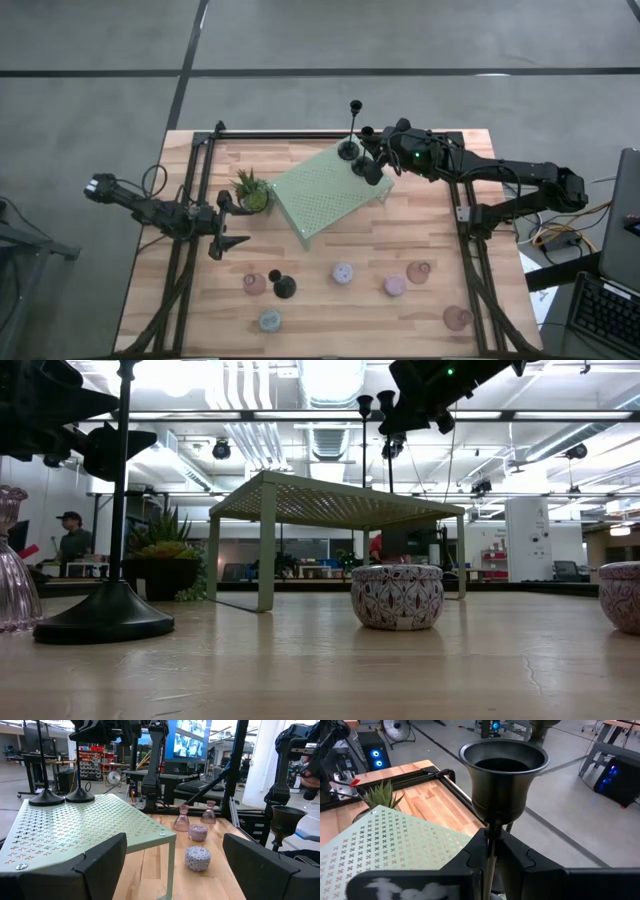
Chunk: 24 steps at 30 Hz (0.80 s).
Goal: Pick & Place candle stick holders
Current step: Put the bottom right black candle holder on the shelf aligned with the other black candle holder
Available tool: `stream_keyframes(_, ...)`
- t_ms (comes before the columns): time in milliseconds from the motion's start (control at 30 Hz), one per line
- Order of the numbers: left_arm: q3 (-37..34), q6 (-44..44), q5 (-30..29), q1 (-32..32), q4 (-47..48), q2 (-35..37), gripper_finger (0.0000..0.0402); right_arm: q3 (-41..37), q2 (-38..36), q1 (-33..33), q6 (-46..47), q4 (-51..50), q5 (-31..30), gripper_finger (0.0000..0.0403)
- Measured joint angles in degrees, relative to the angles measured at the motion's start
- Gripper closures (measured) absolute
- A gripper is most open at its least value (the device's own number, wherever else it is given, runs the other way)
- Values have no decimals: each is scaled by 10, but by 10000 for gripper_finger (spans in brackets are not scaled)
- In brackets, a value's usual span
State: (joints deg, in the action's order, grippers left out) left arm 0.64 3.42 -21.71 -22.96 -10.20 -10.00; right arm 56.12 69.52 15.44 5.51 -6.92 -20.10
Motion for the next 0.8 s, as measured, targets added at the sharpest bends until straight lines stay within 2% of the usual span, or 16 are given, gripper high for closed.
stream_keyframes(200, 0, 0, 0, 0, 0, 0, 67, 0, 0, 0, 1, 0, 0, 372)
stream_keyframes(367, 0, 0, 0, 0, 0, 0, 67, 0, 0, 0, 19, -12, 2, 354)
stream_keyframes(800, 0, 0, 0, 0, 0, 0, 67, 4, -19, -6, 25, -78, 13, 252)
